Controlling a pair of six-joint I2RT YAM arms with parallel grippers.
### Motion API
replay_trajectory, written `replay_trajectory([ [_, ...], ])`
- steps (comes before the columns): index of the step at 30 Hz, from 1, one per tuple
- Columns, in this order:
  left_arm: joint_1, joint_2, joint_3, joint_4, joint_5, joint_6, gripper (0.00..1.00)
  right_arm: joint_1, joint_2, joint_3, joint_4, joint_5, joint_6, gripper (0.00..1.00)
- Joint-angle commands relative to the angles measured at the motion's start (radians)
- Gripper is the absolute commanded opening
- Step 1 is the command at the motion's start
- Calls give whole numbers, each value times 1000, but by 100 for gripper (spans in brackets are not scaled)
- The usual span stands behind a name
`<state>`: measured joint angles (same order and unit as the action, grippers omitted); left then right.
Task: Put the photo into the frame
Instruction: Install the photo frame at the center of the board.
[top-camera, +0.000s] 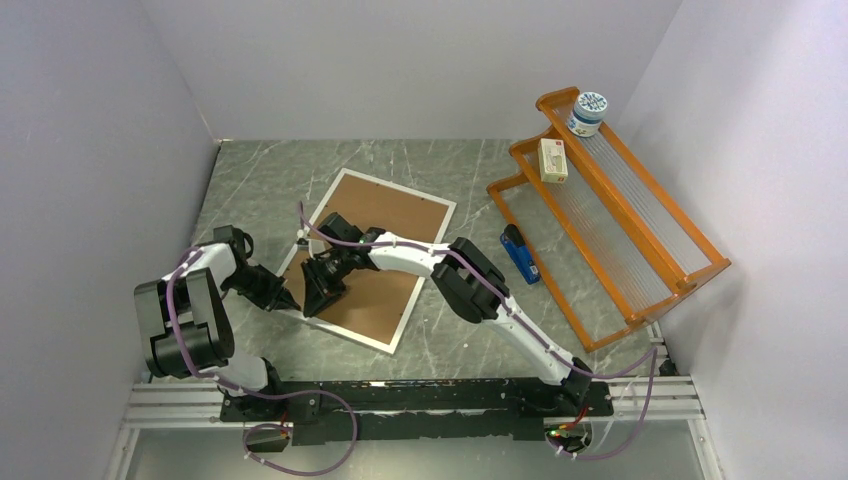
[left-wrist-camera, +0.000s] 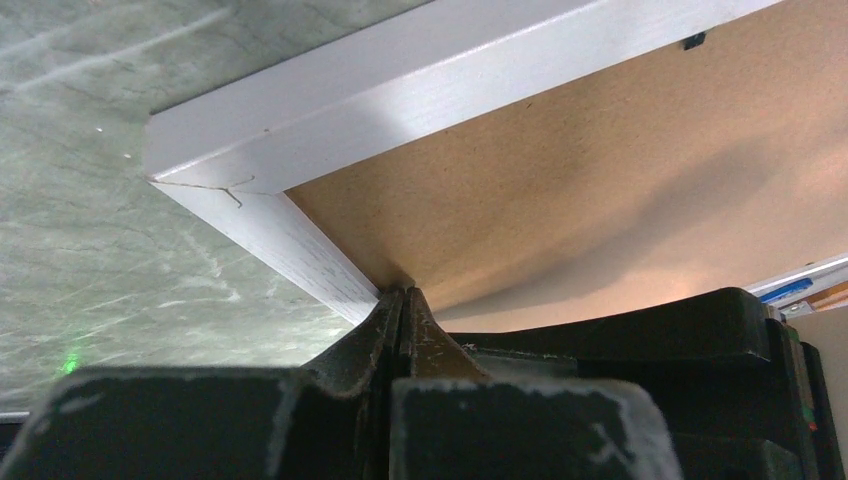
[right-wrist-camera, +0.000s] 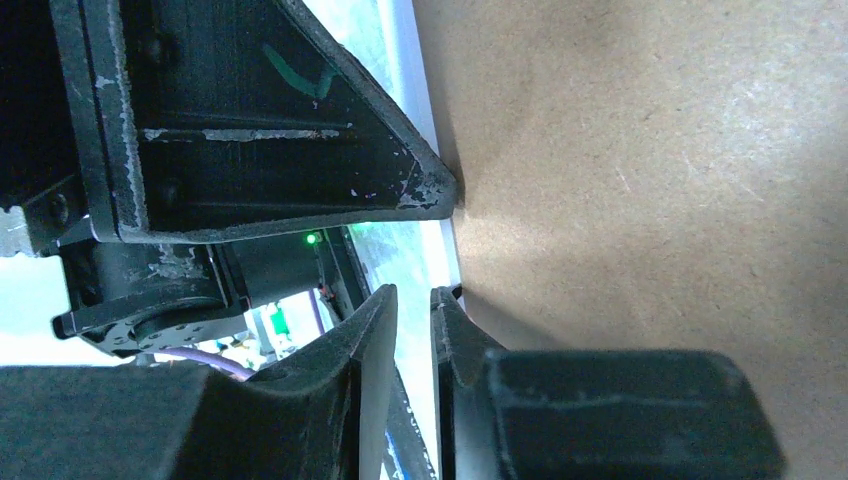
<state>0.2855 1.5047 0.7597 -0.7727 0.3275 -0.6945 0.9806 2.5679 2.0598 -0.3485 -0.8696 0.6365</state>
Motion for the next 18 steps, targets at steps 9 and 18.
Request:
replay_trajectory([
  [9,-3,47,-2,-22,-70,9,2,-64,62,35,-165,348,-69,23],
  [18,-3,34,8,-42,-92,4,3,-75,121,43,-260,497,-94,21],
])
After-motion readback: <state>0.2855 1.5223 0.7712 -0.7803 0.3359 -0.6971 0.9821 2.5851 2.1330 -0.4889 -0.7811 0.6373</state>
